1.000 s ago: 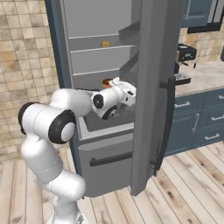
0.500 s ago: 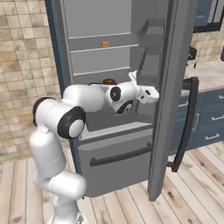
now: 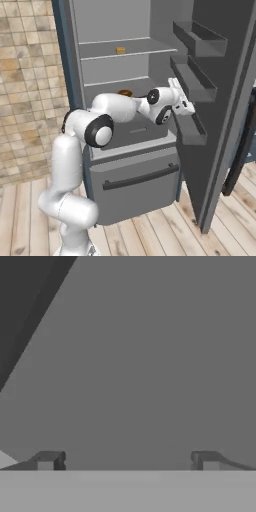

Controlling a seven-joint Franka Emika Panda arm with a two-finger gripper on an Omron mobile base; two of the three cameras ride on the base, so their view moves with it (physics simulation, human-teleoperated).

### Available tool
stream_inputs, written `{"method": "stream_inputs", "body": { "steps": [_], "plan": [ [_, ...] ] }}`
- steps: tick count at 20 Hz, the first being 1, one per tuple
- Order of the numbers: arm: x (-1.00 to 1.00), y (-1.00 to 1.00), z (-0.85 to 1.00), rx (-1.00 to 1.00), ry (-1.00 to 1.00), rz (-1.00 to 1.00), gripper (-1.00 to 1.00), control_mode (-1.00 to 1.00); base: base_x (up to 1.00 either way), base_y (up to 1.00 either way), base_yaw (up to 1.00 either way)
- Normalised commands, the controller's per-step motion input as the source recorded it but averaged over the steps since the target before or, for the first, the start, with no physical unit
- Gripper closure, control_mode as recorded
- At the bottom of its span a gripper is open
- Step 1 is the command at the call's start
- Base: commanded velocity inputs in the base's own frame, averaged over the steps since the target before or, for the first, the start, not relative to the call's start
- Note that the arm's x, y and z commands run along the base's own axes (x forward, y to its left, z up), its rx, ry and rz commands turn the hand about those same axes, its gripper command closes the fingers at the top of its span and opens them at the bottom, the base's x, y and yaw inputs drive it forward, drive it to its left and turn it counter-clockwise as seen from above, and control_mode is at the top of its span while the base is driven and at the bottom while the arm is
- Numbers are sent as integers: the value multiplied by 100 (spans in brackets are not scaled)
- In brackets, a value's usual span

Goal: Take the cake and donut from the fridge and place them on the empty tray on the dining counter.

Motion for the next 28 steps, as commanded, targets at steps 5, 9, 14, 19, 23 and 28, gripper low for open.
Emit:
{"method": "stream_inputs", "body": {
  "steps": [5, 9, 14, 19, 23, 28],
  "plan": [
    [3, -1, 9, 0, -1, 0, -100, -100, 0, 0, 0],
    [-61, 22, 81, -21, -22, 0, -100, -100, 0, 0, 0],
    [20, 6, 86, -21, 2, -1, -100, -100, 0, 0, 0],
    [100, -76, 39, 0, 36, -3, -100, -100, 0, 0, 0],
    [71, -60, 5, 0, 26, 0, -100, -100, 0, 0, 0],
    [-61, 13, 14, -10, -36, 1, -100, -100, 0, 0, 0]
  ]
}}
